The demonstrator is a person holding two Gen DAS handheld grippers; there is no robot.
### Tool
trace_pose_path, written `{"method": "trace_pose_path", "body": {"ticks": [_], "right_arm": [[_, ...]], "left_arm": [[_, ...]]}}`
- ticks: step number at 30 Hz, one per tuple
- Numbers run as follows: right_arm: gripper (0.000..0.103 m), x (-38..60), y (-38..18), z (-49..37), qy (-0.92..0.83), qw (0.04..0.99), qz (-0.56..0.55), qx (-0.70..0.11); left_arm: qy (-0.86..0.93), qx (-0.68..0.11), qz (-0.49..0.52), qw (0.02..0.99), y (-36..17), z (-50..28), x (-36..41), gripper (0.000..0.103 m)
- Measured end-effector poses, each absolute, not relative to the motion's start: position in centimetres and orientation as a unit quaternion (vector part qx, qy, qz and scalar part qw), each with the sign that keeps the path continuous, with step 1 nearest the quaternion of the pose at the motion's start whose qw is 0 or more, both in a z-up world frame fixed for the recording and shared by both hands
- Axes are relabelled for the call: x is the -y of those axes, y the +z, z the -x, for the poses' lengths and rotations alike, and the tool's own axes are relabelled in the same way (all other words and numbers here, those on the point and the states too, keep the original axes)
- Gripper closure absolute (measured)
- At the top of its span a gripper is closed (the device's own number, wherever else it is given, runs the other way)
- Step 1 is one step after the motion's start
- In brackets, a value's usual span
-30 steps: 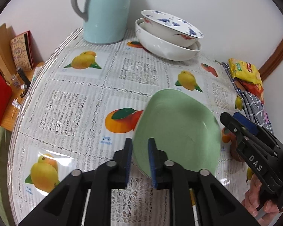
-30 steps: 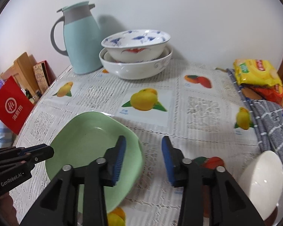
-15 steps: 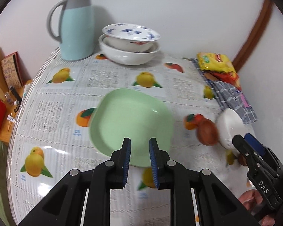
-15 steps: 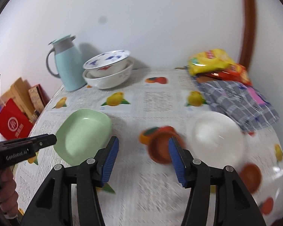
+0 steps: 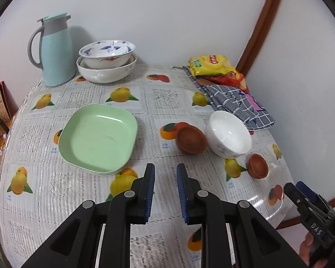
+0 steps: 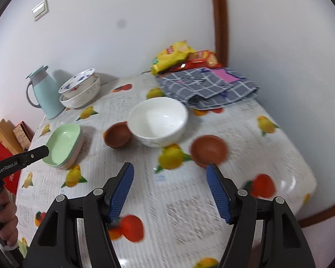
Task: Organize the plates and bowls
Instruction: 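Withdraw both grippers and move them toward the small brown clay bowls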
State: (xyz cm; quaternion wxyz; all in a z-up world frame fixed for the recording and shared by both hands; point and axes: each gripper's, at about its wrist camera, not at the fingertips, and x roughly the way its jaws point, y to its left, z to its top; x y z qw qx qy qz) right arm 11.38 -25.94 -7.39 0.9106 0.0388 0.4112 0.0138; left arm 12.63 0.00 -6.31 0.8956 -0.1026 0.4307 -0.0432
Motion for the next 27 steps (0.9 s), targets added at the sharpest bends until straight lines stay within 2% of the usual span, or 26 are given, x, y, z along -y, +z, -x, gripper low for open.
{"method": "trace_pose_path", "body": {"ticks": [19, 21, 23, 27], "right_arm": [[0.036, 30.6, -7.5, -7.5, -0.009, 0.919, -0.074, -0.386], [0.036, 31.0, -7.8, -7.7, -0.013, 0.919, -0.075, -0.387], [0.036, 31.6, -8.2, -8.2, -0.016, 0.916, -0.084, -0.391], [0.036, 32.8, -9.2, -9.3, -0.017, 0.911, -0.091, -0.402]], "left_arm": [[-0.05, -0.46, 0.084, 0.882, -5.9, -11.8, 2.5, 0.084], [-0.048, -0.458, 0.088, 0.883, -5.9, -11.9, 2.5, 0.075], [-0.042, -0.452, 0.089, 0.886, -5.8, -12.2, 2.6, 0.062], [-0.04, -0.449, 0.096, 0.887, -6.2, -13.4, 3.0, 0.061]]}}
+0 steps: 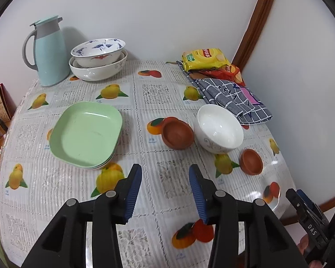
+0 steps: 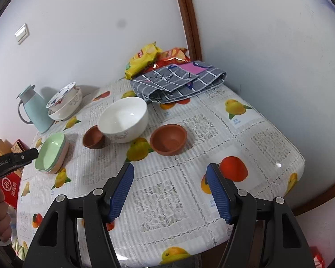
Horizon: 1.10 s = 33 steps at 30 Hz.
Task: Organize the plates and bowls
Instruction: 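Withdraw both grippers and move them toward the small brown clay bowls, then close the left gripper on one brown clay bowl while the right gripper grasps another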
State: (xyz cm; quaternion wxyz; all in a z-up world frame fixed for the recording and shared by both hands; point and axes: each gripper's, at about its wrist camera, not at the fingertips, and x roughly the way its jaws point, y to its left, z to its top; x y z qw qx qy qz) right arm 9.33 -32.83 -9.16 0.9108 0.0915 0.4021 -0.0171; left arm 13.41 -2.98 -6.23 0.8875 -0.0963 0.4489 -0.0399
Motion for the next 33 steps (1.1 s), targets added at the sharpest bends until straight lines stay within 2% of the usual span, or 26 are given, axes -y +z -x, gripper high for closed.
{"method": "trace_pose_path", "body": {"ticks": [13, 16, 24, 33], "right_arm": [[0.036, 34.9, -13.6, -16.5, -0.034, 0.903, -0.057, -0.425], [0.04, 35.3, -14.6, -18.0, -0.035, 0.9, -0.054, -0.432], [0.041, 35.1, -15.9, -20.4, -0.009, 0.892, -0.063, -0.447], [0.049, 34.4, -17.8, -21.4, -0.017, 0.88, -0.045, -0.473]], "left_arm": [[-0.027, -0.469, 0.09, 0.878, -10.4, -19.8, 4.7, 0.061], [-0.019, -0.48, 0.096, 0.872, -11.4, -21.5, 4.9, 0.061], [-0.011, -0.5, 0.099, 0.861, -14.0, -24.5, 5.1, 0.061], [-0.018, -0.512, 0.1, 0.853, -16.1, -26.4, 5.3, 0.062]]}}
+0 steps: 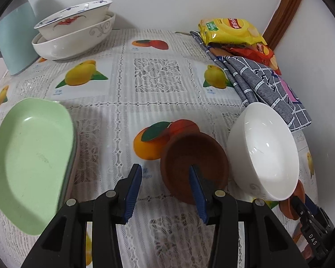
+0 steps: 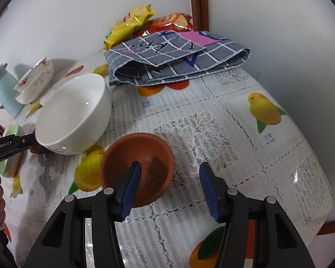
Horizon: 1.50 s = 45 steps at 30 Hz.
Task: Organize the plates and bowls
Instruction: 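Close the left gripper on one brown clay bowl while the right gripper grasps another, then carry the right gripper's brown bowl into the white bowl while the left gripper holds its bowl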
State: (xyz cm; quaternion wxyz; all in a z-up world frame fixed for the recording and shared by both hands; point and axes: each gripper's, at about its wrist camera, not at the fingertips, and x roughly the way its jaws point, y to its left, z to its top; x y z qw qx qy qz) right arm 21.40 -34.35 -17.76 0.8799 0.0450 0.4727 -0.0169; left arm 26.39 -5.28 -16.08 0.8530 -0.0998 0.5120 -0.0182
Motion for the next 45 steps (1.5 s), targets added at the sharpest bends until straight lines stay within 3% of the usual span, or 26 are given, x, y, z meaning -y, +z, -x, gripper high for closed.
{"method": "trace_pose_path", "body": {"ticks": [4, 11, 15, 17, 19, 21, 29, 45], "right_arm": [[0.055, 34.6, -18.3, -21.8, -0.021, 0.876, -0.051, -0.479], [0.055, 34.3, -18.5, -22.1, -0.022, 0.879, -0.043, -0.475], [0.055, 34.2, -18.5, -22.4, -0.026, 0.879, -0.041, -0.474], [0.062, 34.3, -18.5, -22.5, -0.031, 0.881, -0.046, -0.47], [0.078, 34.2, -18.6, -22.5, -0.023, 0.884, -0.043, -0.466], [0.085, 33.9, -18.5, -22.6, -0.013, 0.884, -0.038, -0.465], [0.092, 33.8, -18.0, -22.2, -0.016, 0.888, -0.057, -0.456], [0.093, 33.5, -16.3, -20.2, -0.017, 0.894, -0.076, -0.442]], "left_arm": [[-0.027, -0.519, 0.091, 0.85, -16.7, -27.1, 6.0, 0.062], [-0.027, -0.513, 0.09, 0.853, -17.3, -27.8, 6.1, 0.062], [-0.027, -0.511, 0.088, 0.855, -17.4, -28.2, 6.1, 0.071], [-0.027, -0.509, 0.084, 0.856, -17.4, -28.2, 6.1, 0.08], [-0.029, -0.508, 0.078, 0.857, -17.4, -28.2, 6.3, 0.082], [-0.032, -0.507, 0.076, 0.858, -17.4, -28.2, 6.3, 0.085], [-0.043, -0.506, 0.084, 0.857, -16.7, -27.0, 5.7, 0.094], [-0.061, -0.491, 0.072, 0.866, -14.0, -23.9, 5.5, 0.094]]}}
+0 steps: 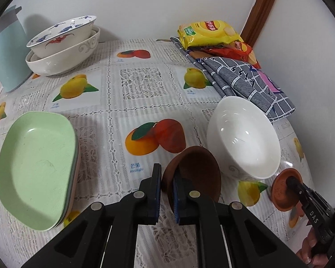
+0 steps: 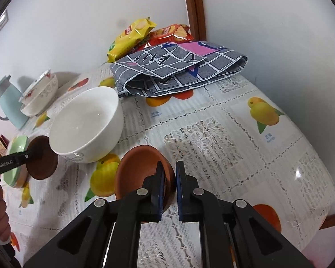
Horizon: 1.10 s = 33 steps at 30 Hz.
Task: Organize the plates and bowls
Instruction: 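Carry the right gripper's brown bowl into the white bowl while the left gripper holds its bowl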
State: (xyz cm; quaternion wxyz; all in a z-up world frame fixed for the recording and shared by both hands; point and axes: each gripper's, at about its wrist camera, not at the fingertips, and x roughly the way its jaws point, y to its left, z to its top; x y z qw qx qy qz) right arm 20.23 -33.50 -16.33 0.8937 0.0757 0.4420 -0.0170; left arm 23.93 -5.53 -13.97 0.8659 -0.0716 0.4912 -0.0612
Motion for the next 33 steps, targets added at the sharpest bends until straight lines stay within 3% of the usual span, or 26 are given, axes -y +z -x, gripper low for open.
{"method": "trace_pose_path", "body": {"ticks": [33], "right_arm": [[0.093, 28.9, -8.8, -19.7, 0.013, 0.919, -0.06, -0.389]], "left_arm": [[-0.054, -0.462, 0.067, 0.883, -8.5, -21.6, 3.3, 0.094]]}}
